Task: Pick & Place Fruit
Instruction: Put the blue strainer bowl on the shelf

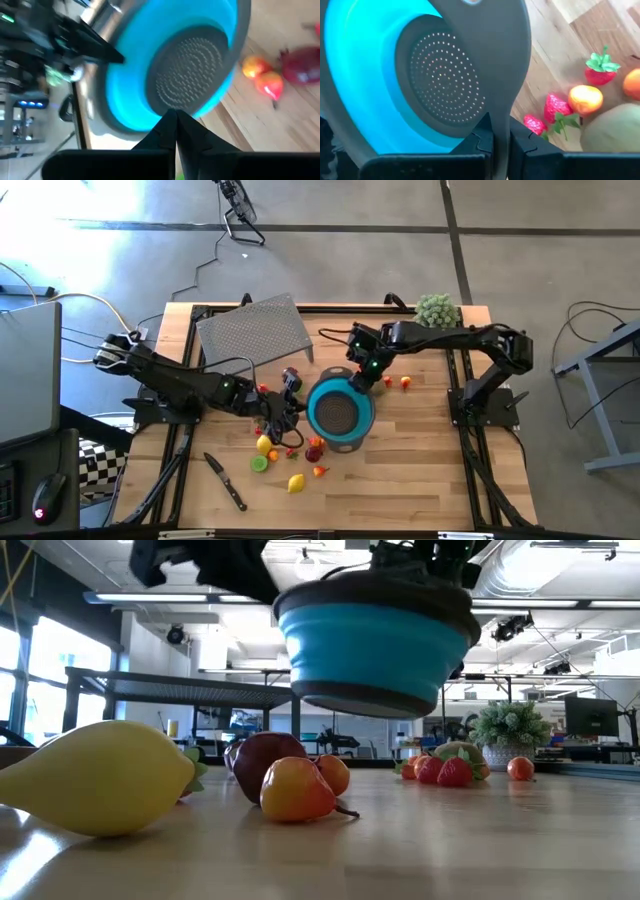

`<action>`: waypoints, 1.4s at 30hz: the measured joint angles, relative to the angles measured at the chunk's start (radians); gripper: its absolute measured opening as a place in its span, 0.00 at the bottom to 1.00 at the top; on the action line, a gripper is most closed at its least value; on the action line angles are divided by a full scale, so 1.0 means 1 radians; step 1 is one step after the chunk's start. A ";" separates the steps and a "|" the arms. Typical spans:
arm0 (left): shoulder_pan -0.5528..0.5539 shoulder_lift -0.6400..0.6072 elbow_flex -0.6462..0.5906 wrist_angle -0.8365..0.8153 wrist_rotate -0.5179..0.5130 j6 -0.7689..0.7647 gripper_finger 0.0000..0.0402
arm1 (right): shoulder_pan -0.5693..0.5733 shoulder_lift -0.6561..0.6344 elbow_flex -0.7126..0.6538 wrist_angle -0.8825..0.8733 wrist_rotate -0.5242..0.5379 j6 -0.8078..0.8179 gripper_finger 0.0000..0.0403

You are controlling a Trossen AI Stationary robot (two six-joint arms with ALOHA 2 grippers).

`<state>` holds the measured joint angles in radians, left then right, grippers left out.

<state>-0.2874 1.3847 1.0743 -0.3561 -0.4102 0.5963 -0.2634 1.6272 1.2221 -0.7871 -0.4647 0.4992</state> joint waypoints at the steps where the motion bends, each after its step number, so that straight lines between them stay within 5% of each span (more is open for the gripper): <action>1: 0.000 0.002 0.001 0.013 -0.002 -0.001 0.00 | 0.000 0.000 0.000 -0.007 0.012 -0.004 0.02; 7: 0.000 0.012 0.001 0.019 -0.004 -0.010 0.08 | 0.001 0.000 0.000 -0.024 0.044 -0.006 0.02; 16: -0.001 0.048 0.000 0.028 0.017 -0.052 0.43 | 0.000 0.000 0.000 -0.030 0.045 -0.006 0.02; 21: -0.001 0.066 0.001 0.030 0.076 -0.052 0.55 | 0.001 0.000 0.000 -0.031 0.043 -0.005 0.02; 38: -0.001 0.165 0.000 0.126 0.114 0.001 0.57 | 0.002 0.000 0.000 -0.016 0.018 -0.003 0.02; 42: 0.000 0.165 0.000 0.122 0.116 0.001 0.51 | 0.002 0.000 0.000 -0.009 0.019 -0.003 0.02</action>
<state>-0.2878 1.5494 1.0744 -0.2342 -0.2947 0.5976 -0.2615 1.6272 1.2221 -0.7960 -0.4461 0.4965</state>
